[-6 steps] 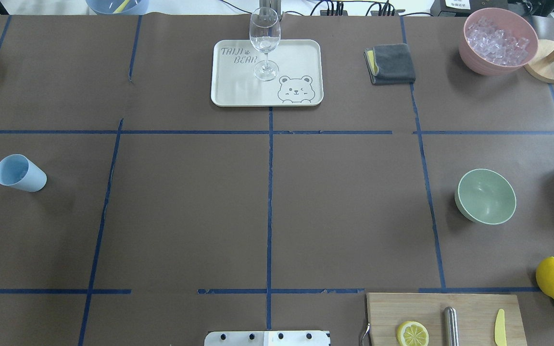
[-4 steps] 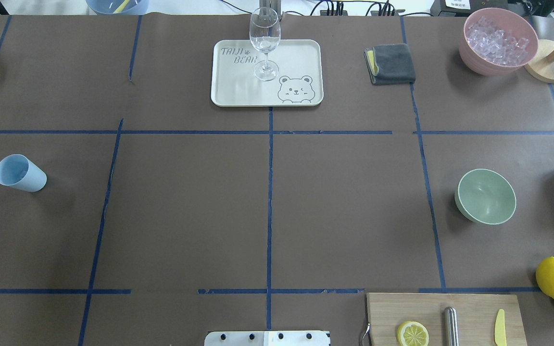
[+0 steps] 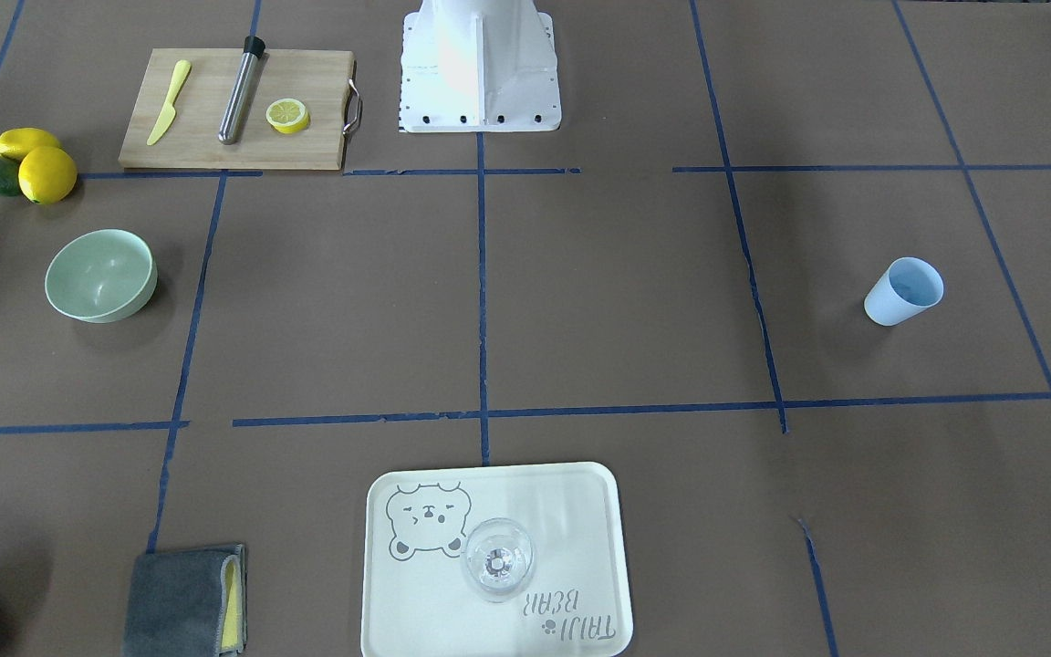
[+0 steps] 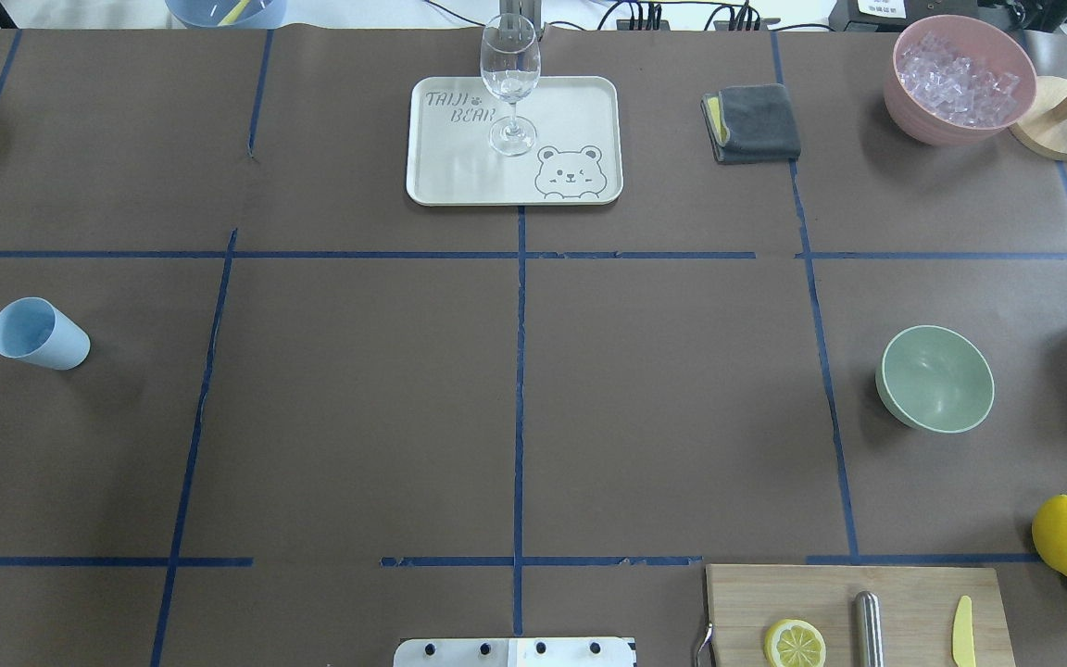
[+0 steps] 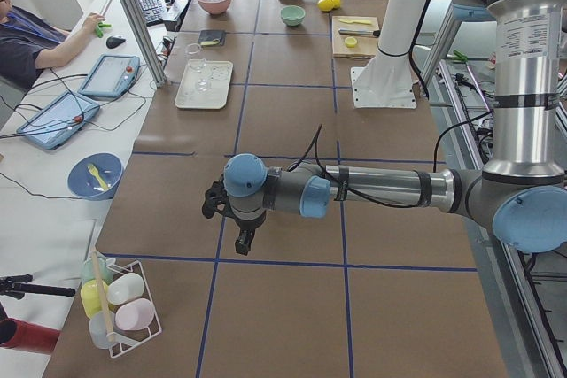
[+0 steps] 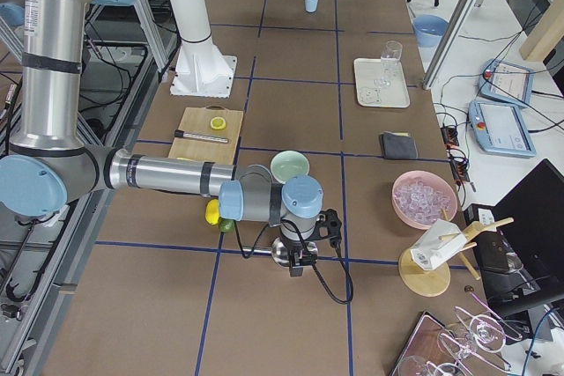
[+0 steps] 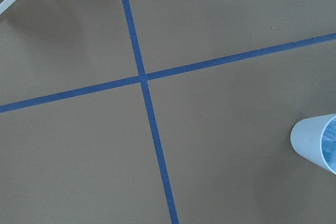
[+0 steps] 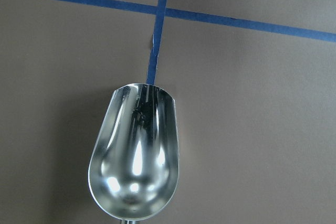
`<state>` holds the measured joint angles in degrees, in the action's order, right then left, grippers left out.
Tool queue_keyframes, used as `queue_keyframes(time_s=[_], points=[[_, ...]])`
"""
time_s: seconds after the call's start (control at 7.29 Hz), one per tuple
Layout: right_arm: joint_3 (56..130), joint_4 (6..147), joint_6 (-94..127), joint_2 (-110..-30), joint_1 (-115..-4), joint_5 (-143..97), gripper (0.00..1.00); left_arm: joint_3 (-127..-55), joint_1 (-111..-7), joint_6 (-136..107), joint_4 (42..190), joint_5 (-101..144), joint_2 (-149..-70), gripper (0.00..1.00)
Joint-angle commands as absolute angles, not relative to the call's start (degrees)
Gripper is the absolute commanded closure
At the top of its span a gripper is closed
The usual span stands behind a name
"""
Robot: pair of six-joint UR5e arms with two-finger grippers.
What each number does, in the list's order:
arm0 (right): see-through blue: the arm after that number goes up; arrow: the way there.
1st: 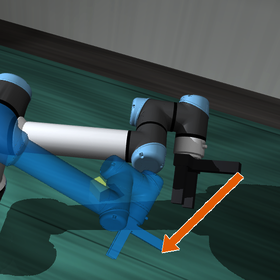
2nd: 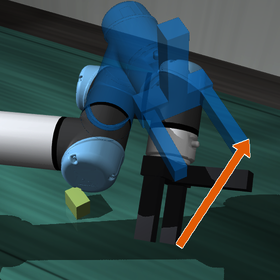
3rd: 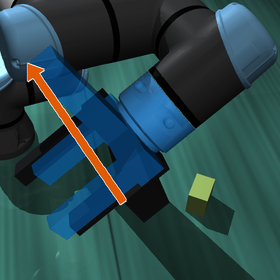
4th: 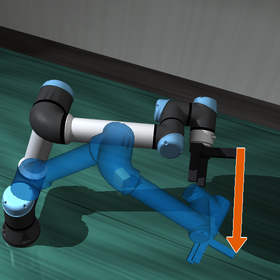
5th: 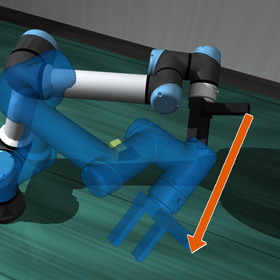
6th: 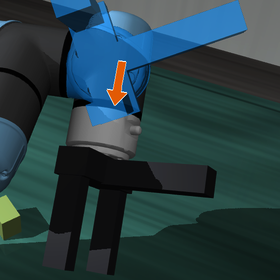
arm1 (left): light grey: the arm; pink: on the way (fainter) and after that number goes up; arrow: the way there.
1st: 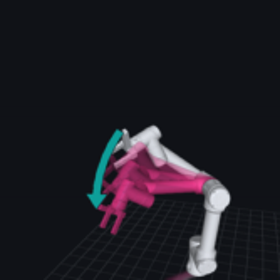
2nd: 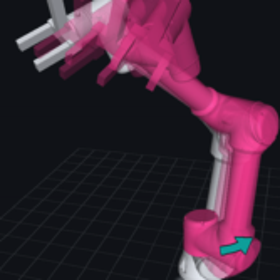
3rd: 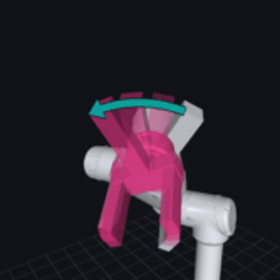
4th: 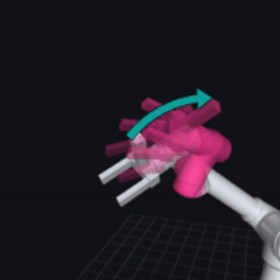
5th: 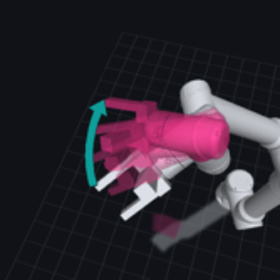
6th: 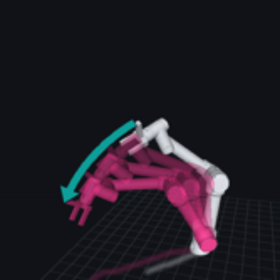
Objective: Pour ice into bowl
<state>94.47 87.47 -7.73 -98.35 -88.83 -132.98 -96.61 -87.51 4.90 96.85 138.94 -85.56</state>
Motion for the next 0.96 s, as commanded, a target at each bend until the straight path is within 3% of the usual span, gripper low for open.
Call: queue_keyframes(time_s=[0.0,0.82], points=[[94.5,87.5,-7.6,-98.3,-88.9,-133.0,0.0,-96.9,-87.5,4.9,97.1,138.4,-86.0,0.0],[96.0,77.8,-7.2,-97.6,-87.5,-135.8,0.0,-97.4,-87.4,5.0,97.1,138.5,-87.4,0.0]])
